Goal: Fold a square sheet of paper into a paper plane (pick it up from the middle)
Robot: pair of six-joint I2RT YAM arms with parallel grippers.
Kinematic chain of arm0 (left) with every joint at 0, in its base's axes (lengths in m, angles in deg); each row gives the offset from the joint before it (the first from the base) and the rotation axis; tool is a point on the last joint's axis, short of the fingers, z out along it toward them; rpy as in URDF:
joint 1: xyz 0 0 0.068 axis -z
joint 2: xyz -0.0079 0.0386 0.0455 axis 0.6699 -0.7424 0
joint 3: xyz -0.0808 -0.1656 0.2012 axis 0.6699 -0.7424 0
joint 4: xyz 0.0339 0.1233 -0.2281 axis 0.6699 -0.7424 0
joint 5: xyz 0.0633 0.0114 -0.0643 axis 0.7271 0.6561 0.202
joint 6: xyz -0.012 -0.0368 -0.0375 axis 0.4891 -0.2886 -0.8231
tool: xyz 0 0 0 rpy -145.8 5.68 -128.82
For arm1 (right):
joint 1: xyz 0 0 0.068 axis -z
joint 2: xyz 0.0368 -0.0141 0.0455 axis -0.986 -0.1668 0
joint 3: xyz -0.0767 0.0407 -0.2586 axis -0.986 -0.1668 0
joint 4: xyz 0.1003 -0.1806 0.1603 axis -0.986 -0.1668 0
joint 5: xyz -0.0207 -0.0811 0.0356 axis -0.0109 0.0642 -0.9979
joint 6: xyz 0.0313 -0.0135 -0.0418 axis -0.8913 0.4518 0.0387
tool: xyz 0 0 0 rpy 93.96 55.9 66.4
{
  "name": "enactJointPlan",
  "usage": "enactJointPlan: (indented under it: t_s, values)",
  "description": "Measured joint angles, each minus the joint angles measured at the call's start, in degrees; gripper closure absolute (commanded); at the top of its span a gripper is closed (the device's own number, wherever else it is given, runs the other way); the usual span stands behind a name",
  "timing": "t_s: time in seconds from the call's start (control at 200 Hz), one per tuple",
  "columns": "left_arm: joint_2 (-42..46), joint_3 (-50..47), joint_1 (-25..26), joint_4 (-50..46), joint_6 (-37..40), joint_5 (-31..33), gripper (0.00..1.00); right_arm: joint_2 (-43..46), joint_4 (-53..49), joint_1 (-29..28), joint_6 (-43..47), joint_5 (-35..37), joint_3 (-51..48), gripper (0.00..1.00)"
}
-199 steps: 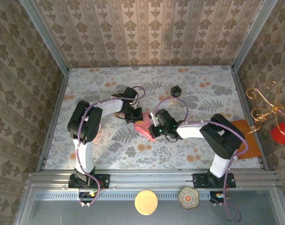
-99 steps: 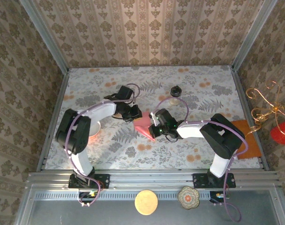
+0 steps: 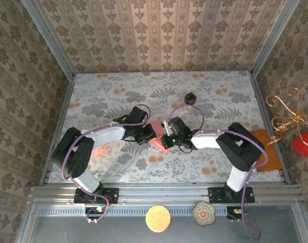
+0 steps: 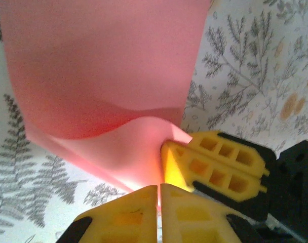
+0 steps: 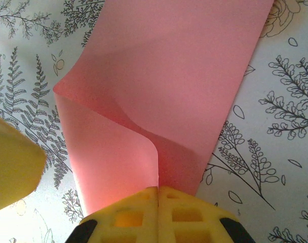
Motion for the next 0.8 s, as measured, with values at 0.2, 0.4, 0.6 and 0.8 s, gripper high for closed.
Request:
enactJointPlan:
  t_s: [0.2,0.4,0.6,0.8]
  values:
    - [-2.5,0.0,0.4,2.0,-1.9,0.2,0.90,-0.1,-0.2,0.0,-0.1,0.0,0.2,1.00]
    - [-2.5,-0.1,0.8,2.1,-3.3,0.9,0.90,-0.1,-0.4,0.1,-0.1,0.0,0.2,1.00]
    - [-2.5,-0.5,0.8,2.1,-4.0,1.6,0.90,-0.1,-0.6,0.1,-0.1,0.0,0.3,1.00]
    - [-2.5,-1.4,0.8,2.1,-4.0,2.7,0.90,-0.1,-0.6,0.1,-0.1,0.0,0.3,1.00]
